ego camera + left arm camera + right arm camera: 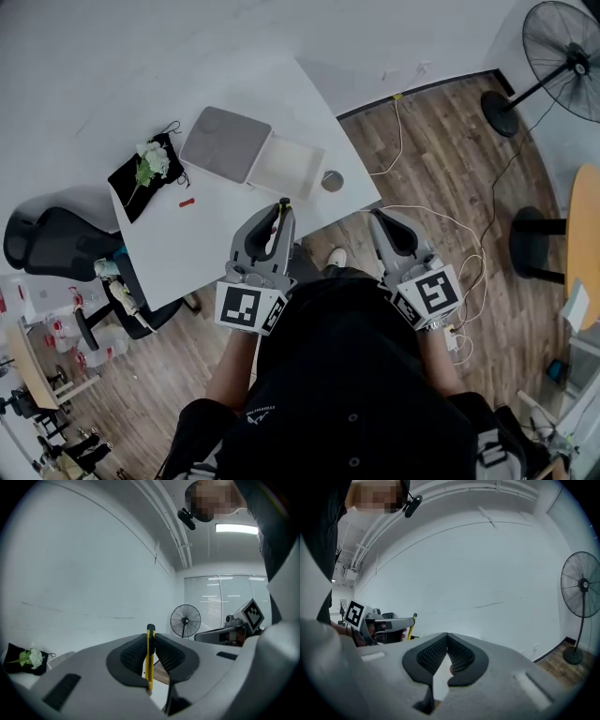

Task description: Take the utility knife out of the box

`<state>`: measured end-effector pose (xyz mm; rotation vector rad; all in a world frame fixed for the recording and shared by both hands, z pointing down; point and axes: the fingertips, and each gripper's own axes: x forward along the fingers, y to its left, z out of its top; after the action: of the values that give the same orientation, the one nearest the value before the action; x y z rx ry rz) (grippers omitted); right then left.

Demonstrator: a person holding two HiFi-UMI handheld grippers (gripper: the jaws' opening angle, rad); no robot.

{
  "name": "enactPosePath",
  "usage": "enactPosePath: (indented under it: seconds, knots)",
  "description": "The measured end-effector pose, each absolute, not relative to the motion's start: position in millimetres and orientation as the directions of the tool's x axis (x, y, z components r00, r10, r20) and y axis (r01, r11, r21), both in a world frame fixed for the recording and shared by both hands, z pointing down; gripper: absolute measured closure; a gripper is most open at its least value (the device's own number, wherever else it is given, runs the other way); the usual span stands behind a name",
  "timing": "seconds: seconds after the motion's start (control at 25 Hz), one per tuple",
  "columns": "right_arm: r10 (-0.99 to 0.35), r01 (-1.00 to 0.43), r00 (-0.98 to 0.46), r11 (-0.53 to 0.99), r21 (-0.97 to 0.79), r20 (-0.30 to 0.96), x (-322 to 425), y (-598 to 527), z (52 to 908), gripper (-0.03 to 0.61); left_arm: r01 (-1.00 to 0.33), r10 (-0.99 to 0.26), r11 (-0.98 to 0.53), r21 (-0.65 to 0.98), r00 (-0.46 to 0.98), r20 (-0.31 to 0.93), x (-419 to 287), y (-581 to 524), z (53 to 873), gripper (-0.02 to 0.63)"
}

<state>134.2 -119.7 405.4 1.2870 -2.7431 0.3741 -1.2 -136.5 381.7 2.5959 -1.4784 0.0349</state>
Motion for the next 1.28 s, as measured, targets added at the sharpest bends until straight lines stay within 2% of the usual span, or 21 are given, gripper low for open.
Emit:
enactPosePath:
  seconds: [0.76, 1.28]
  knots:
    - [-0.767, -0.785, -0.619, 0.595, -0.174, 0.171, 145.1, -122.3, 404.4, 0.574, -0.858, -0.857, -0.500, 0.117, 0.509, 0.076, 5.8, -130.4, 386.2, 0.560]
    - [-0.762, -0.769, -0.639, 0.625, -0.135, 0.108, 149.8, -143.0, 373.2, 0.574, -0.881, -0.884, -0.466, 0.076, 0.467, -0.003, 2.5, -155.0, 347.7, 0.558]
